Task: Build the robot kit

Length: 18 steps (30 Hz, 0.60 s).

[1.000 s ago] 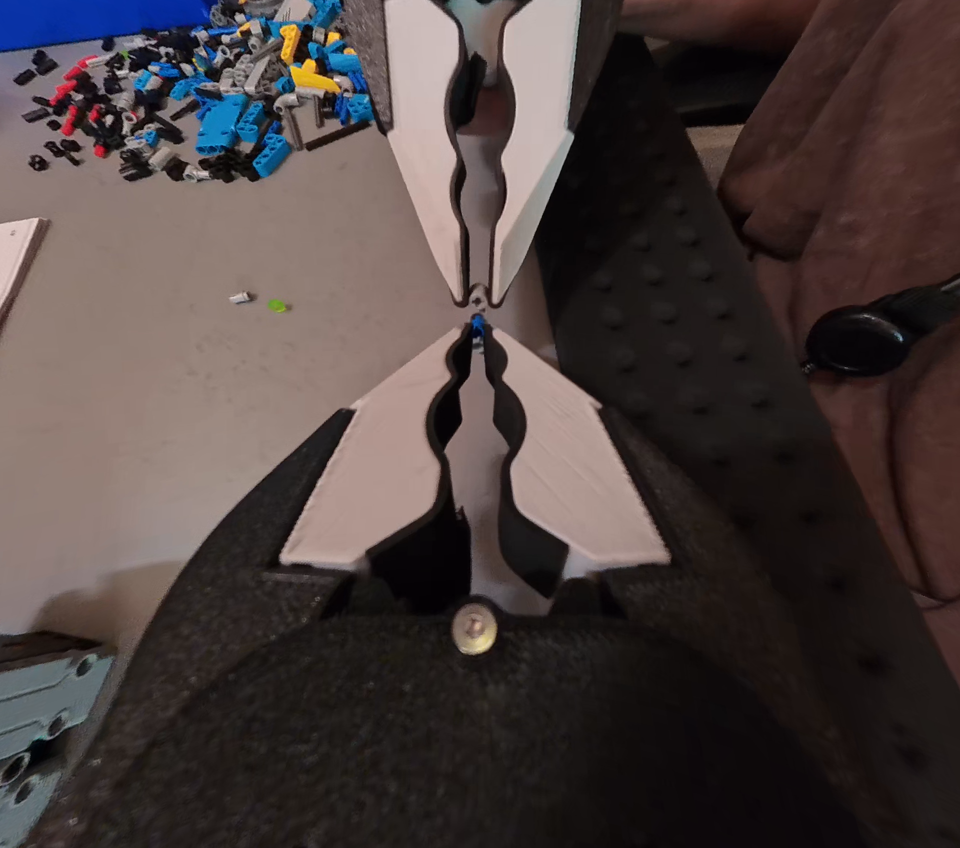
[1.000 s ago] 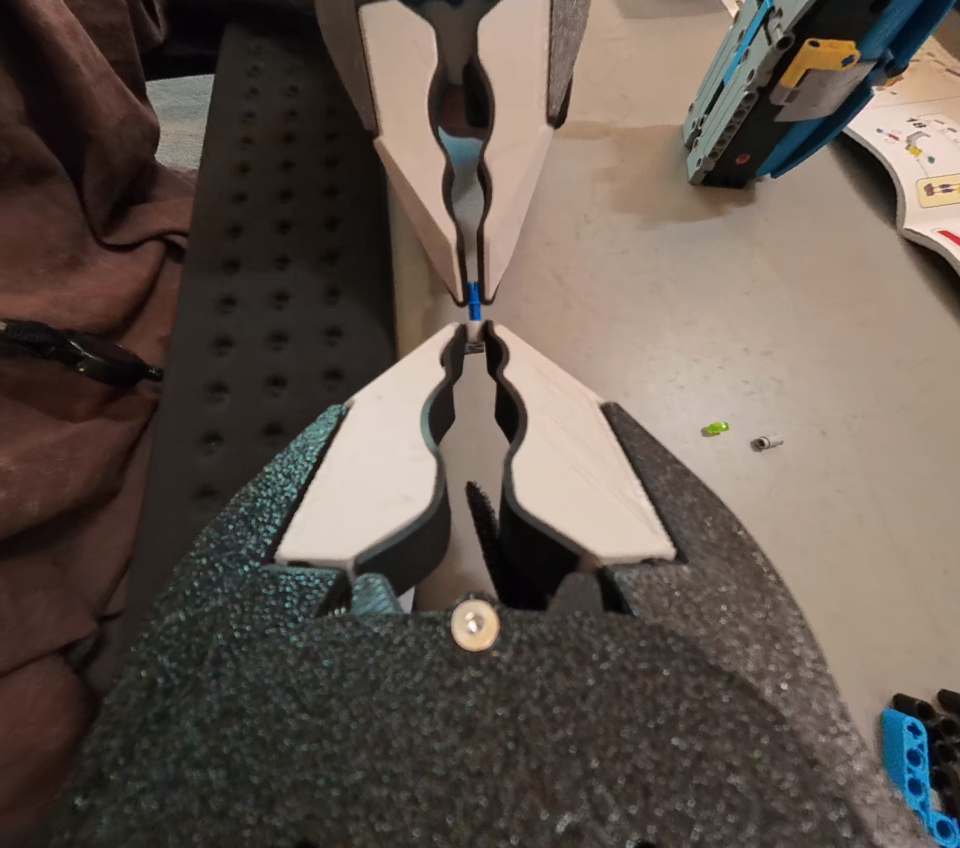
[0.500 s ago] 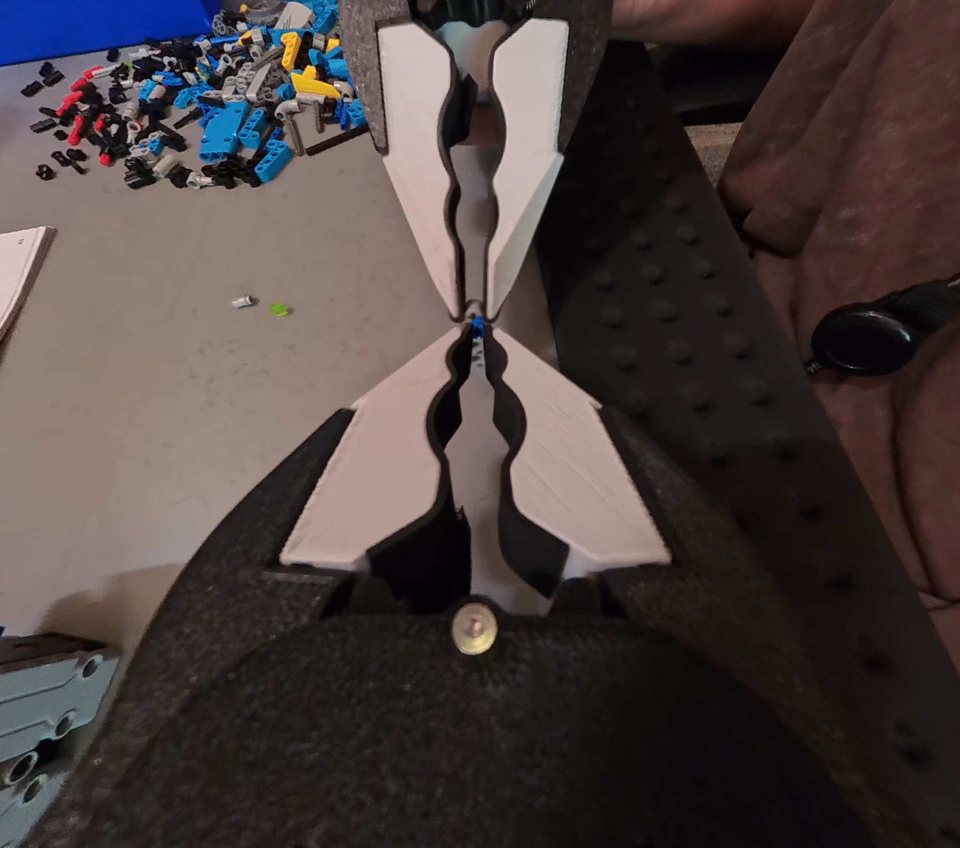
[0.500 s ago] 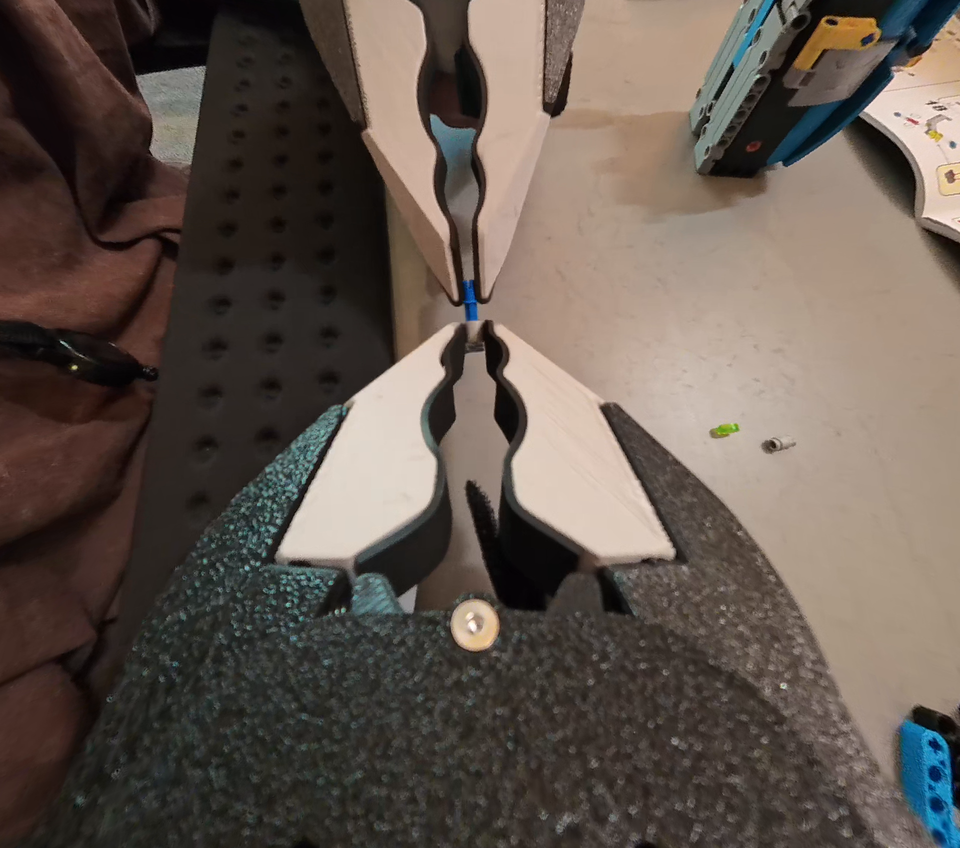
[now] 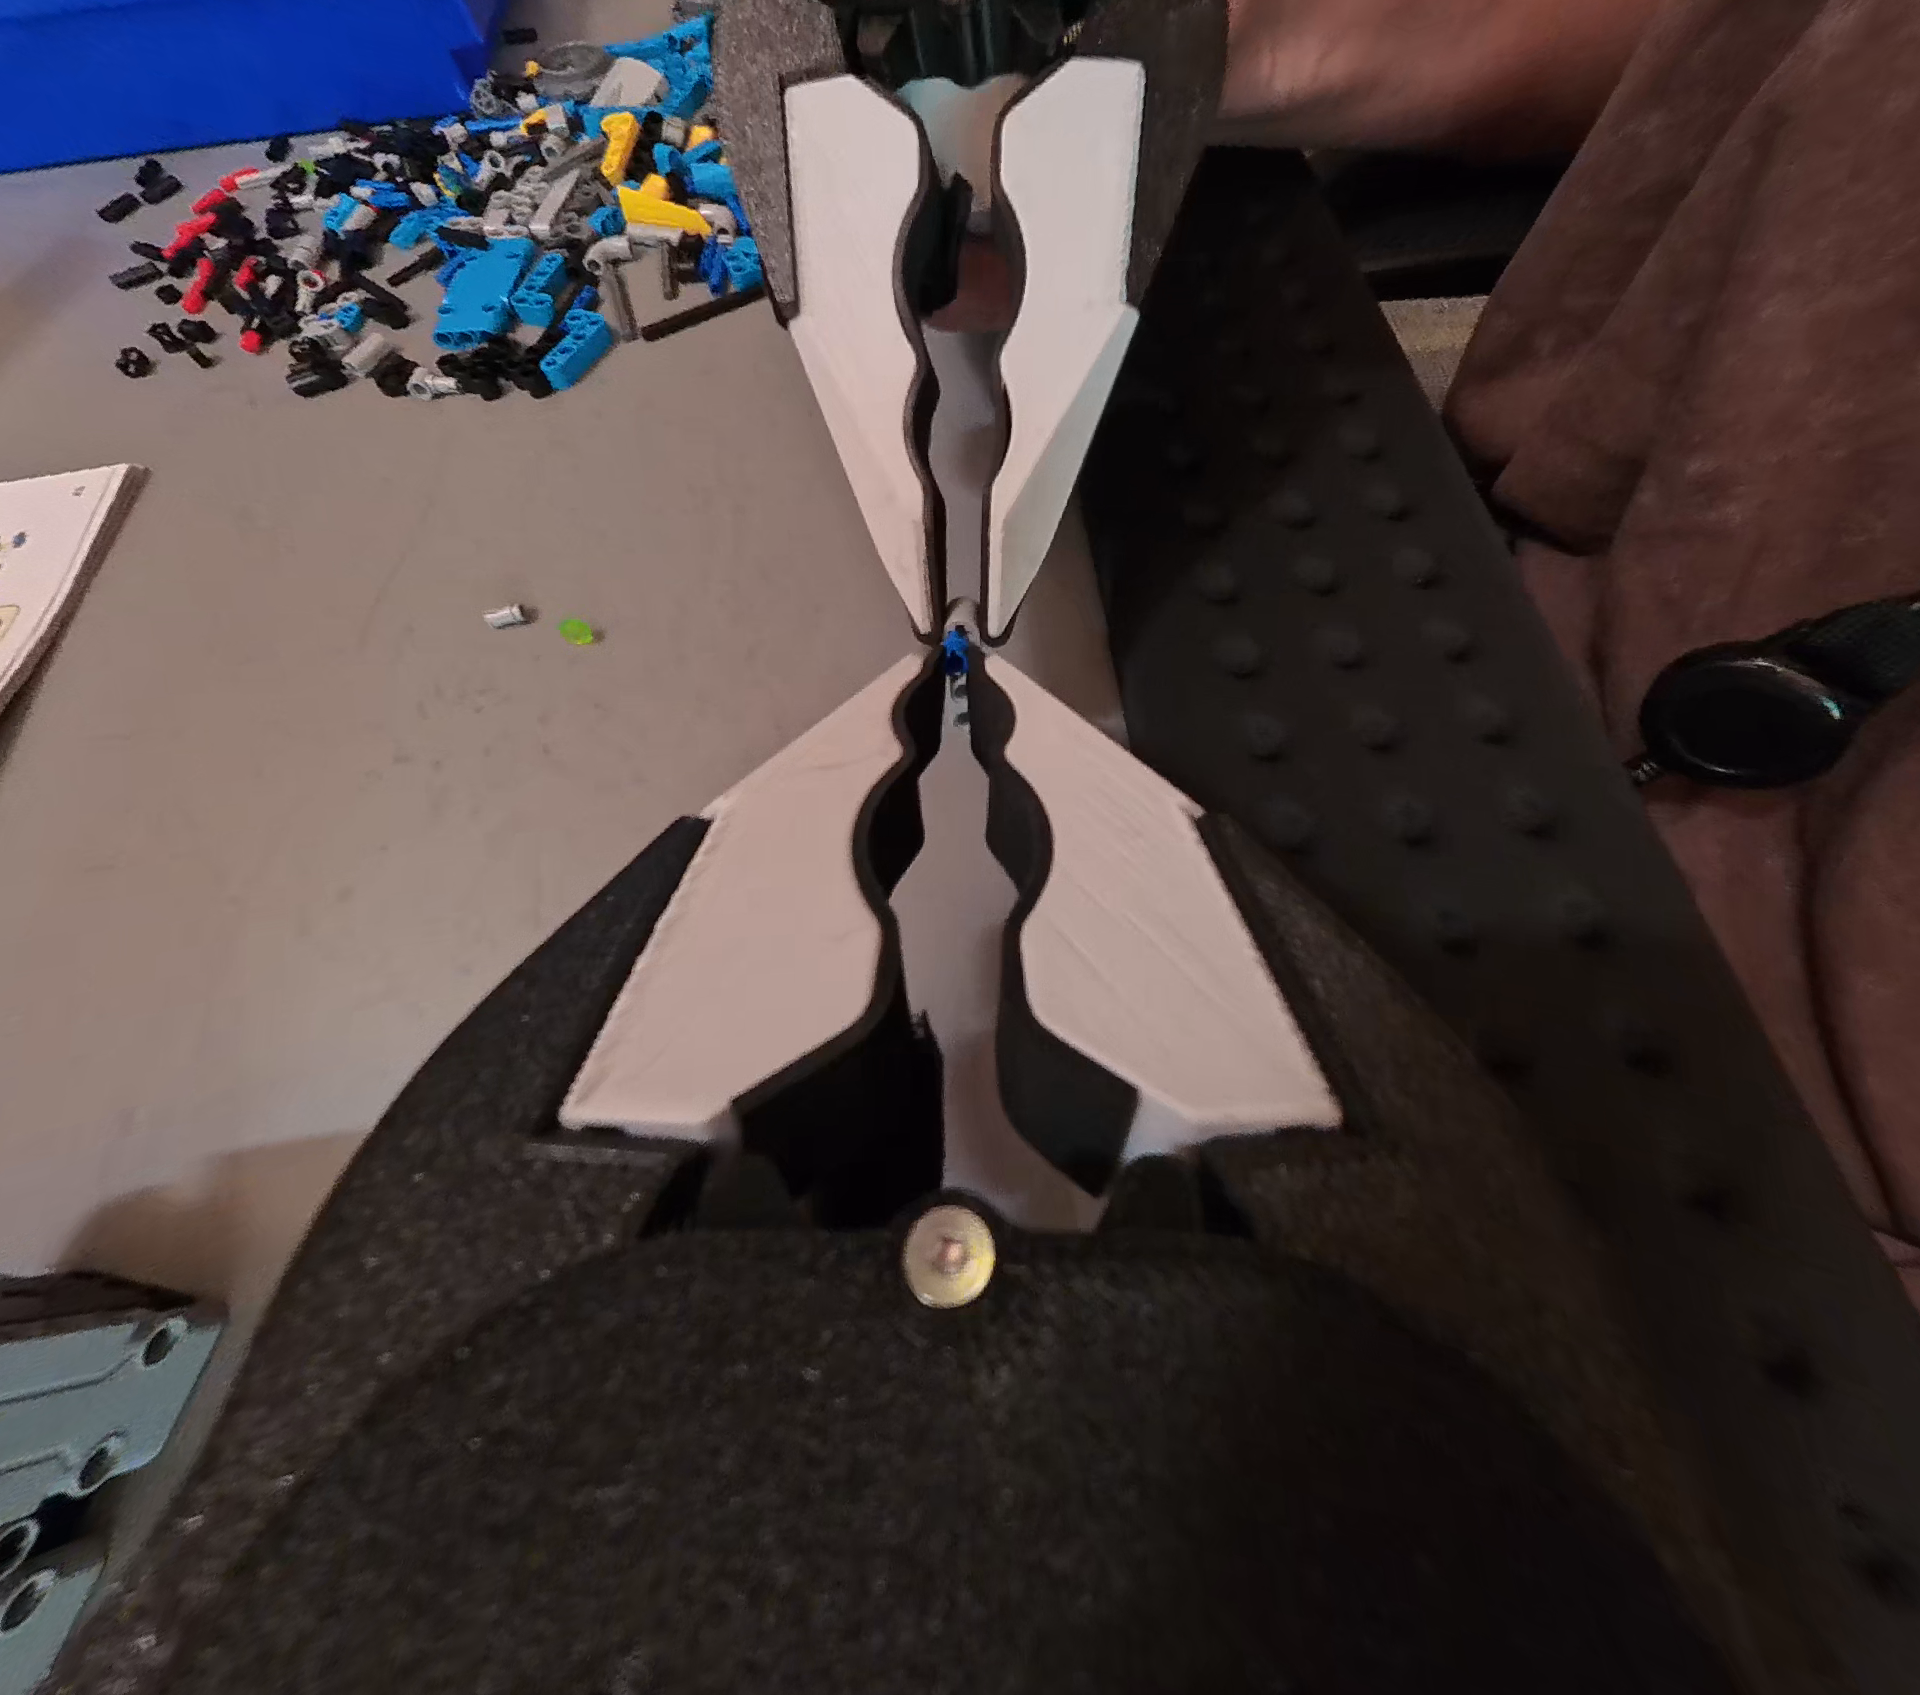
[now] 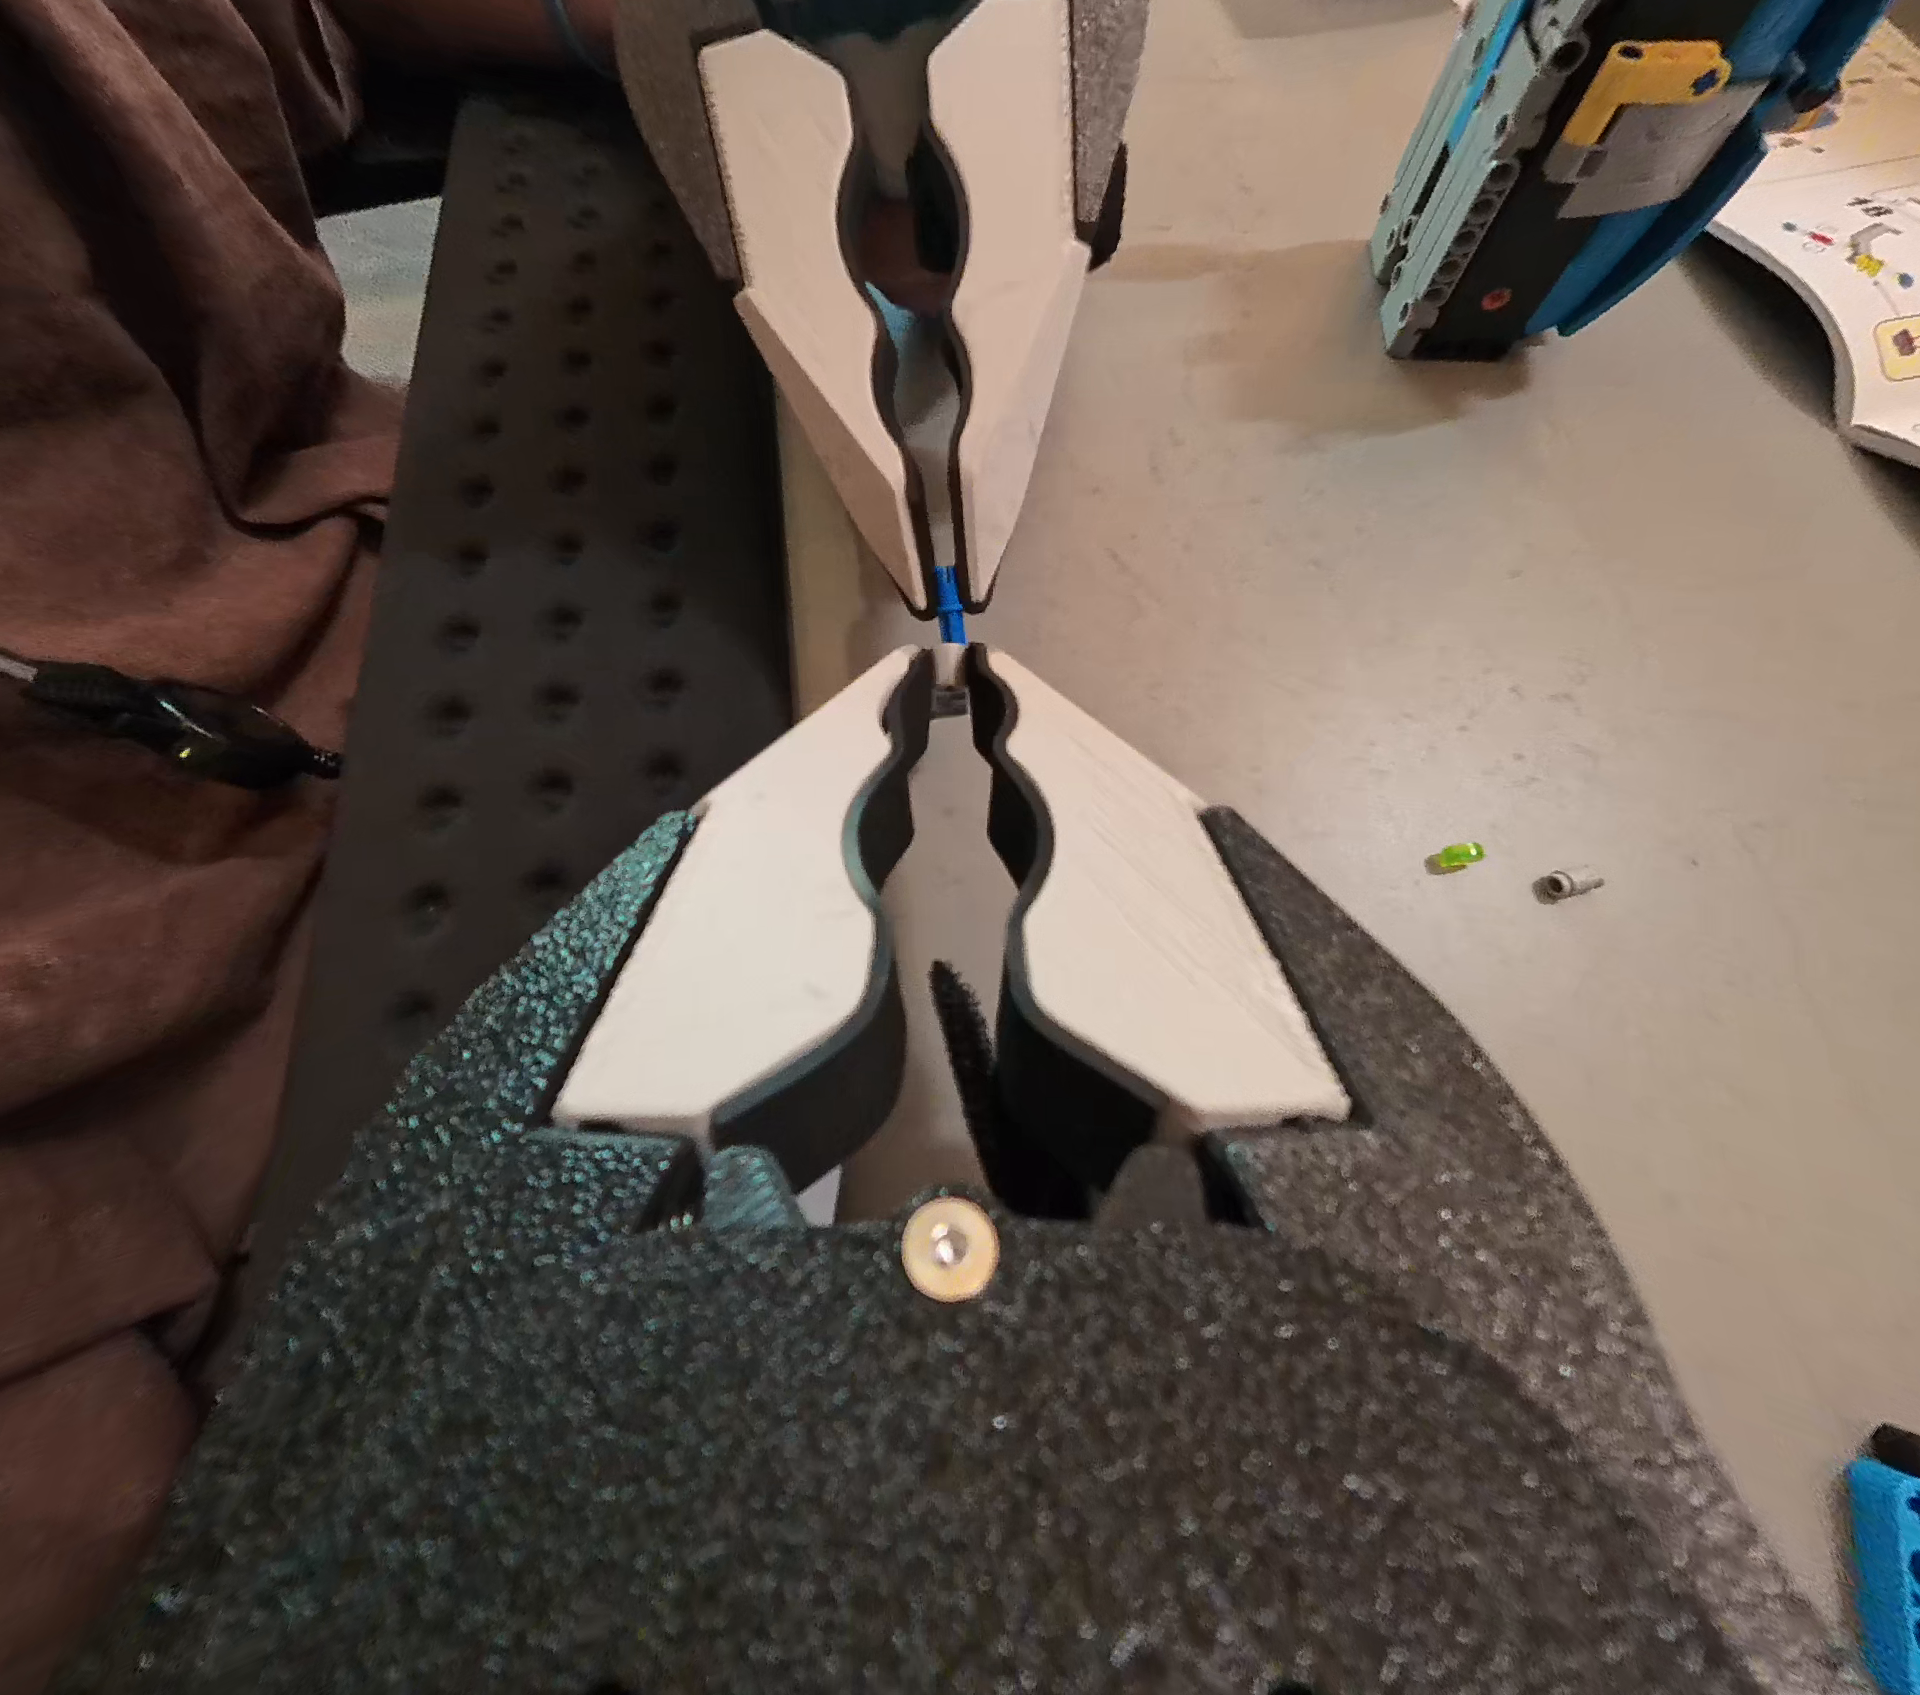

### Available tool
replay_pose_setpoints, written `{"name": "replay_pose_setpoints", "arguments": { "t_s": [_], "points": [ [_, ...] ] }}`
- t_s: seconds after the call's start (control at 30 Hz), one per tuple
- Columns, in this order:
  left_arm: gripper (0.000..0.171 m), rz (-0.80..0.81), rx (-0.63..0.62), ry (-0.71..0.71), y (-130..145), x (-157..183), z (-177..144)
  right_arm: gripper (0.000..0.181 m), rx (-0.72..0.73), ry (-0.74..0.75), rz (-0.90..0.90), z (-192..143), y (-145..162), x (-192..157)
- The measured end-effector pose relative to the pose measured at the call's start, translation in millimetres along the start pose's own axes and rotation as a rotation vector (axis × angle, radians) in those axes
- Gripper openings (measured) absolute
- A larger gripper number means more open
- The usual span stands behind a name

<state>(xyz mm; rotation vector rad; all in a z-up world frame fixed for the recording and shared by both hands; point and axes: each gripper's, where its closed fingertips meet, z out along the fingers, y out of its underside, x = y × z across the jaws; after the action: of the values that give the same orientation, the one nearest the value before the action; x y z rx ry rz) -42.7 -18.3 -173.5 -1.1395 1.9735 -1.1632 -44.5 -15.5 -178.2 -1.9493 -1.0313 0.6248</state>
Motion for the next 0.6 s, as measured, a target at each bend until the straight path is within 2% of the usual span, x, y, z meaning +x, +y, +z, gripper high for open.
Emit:
{"name": "replay_pose_setpoints", "arguments": {
  "t_s": [0.1, 0.33, 0.4, 0.53, 0.6],
  "points": [
    [0.004, 0.021, -0.028, -0.007, 7.5, 0.2, 3.1, 0.007, -0.043, 0.001, -0.006, 6.1, 7.9, 0.1],
    [0.004, 0.002, -0.007, 0.008, 5.0, -0.8, 0.8, 0.007, -0.009, -0.017, 0.014, 5.5, 5.0, 1.1],
    [0.004, -0.008, 0.027, 0.014, -0.2, -1.0, -1.7, 0.007, 0.022, -0.029, 0.026, 2.6, 0.5, 0.6],
    [0.004, -0.050, 0.171, 0.045, -26.4, 0.6, -13.7, 0.007, 0.171, -0.087, 0.072, -13.3, -24.7, -3.5],
    [0.004, -0.048, 0.172, 0.035, -27.4, -0.7, -14.1, 0.007, 0.165, -0.069, 0.056, -14.3, -26.2, -2.1]
  ]
}}
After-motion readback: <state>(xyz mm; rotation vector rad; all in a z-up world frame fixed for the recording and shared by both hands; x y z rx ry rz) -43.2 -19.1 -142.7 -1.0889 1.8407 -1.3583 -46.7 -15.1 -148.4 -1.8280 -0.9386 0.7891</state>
